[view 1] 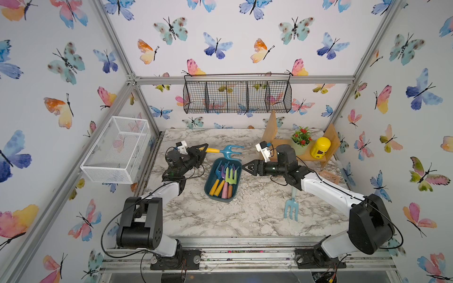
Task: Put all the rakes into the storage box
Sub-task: Adjust the rake.
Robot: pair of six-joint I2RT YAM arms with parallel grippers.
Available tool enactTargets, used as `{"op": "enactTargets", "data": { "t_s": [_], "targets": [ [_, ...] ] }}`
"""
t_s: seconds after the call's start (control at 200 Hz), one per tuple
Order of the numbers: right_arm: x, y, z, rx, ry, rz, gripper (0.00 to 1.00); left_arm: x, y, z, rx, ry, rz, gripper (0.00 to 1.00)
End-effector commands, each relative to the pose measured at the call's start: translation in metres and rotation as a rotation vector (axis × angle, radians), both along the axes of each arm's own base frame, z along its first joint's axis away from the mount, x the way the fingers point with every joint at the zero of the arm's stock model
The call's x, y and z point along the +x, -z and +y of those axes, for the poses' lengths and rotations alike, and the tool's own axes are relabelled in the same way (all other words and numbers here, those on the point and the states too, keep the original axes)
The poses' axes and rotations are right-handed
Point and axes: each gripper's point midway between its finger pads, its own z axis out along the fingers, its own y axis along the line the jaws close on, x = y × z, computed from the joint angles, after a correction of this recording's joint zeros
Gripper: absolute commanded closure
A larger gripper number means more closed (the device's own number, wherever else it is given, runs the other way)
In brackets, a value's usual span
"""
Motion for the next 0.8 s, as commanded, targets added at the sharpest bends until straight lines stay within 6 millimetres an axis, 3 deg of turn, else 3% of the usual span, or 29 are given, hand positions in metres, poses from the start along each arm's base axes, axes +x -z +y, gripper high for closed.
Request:
{"op": "enactTargets", "data": {
  "t_s": [0.0, 0.1, 0.285, 0.546, 0.796],
  "targets": [
    [0.002, -0.040, 0.005, 0.138, -0.017, -0.070, 0.29, -0.006, -0.031, 0.010, -0.160, -0.059, -0.077, 1.00],
    [0.007, -0.040, 0.010, 0.162, -0.025, -0.060, 0.28, -0.009, -0.027, 0.014, -0.182, -0.103, -0.068, 1.00],
    [0.011, -0.035, 0.022, 0.210, -0.077, -0.015, 0.29, -0.010, -0.024, -0.001, -0.158, -0.079, -0.059, 1.00],
    [0.022, -0.032, 0.029, 0.225, -0.080, -0.015, 0.30, -0.002, -0.045, -0.022, -0.147, -0.031, -0.114, 1.00],
    [0.035, -0.039, 0.034, 0.248, -0.052, -0.025, 0.31, -0.011, -0.029, -0.046, -0.130, 0.021, -0.077, 1.00]
  ]
}}
